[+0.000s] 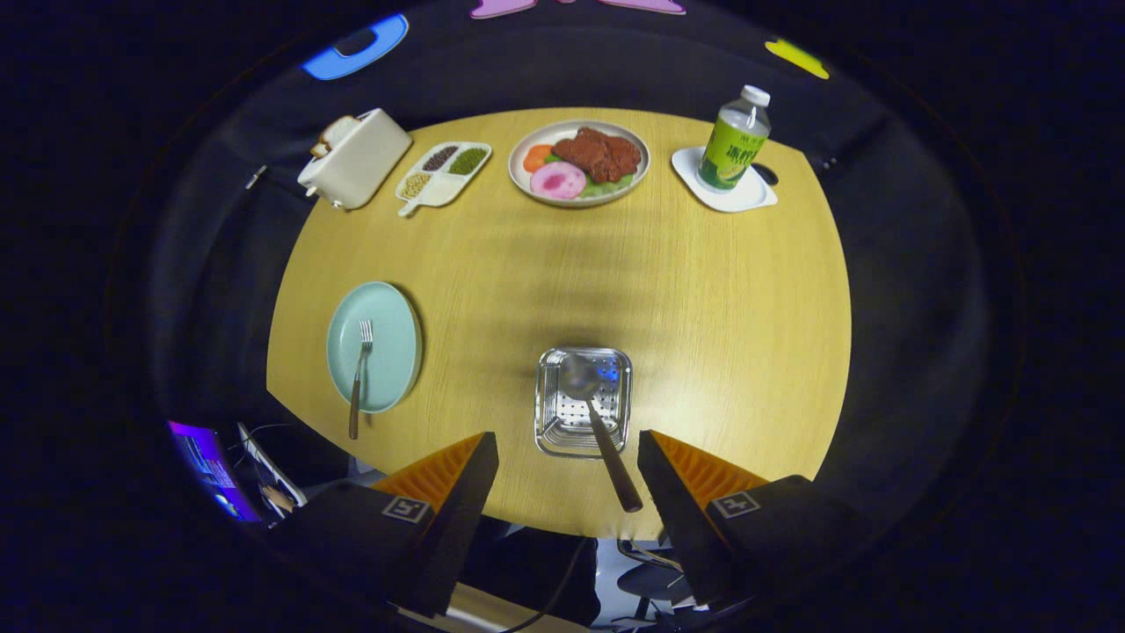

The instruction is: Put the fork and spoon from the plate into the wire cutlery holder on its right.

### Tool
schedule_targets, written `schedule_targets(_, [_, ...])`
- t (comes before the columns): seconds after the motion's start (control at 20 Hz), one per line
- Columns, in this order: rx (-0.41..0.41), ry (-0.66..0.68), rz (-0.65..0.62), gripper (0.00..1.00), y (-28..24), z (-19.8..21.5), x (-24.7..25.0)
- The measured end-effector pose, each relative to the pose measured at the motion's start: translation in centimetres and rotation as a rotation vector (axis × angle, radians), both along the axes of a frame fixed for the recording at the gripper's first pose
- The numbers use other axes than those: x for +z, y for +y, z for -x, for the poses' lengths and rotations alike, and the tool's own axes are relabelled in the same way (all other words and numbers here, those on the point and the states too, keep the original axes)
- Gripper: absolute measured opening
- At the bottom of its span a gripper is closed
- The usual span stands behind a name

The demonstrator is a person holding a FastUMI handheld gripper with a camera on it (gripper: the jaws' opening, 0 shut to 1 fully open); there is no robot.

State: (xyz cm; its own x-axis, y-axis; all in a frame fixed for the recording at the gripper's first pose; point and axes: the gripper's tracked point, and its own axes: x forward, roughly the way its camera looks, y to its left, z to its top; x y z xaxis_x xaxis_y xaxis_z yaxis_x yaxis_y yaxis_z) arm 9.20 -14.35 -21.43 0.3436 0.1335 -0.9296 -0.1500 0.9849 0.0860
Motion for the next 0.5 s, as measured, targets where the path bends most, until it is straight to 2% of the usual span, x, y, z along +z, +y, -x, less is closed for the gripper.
schedule_targets(0.25, [0.037, -0.201, -0.048, 1.00, 5.8, 0.5, 5.7])
schedule_targets(0.5, [0.151, -0.272, -0.067, 0.99, 13.6, 1.9, 5.0])
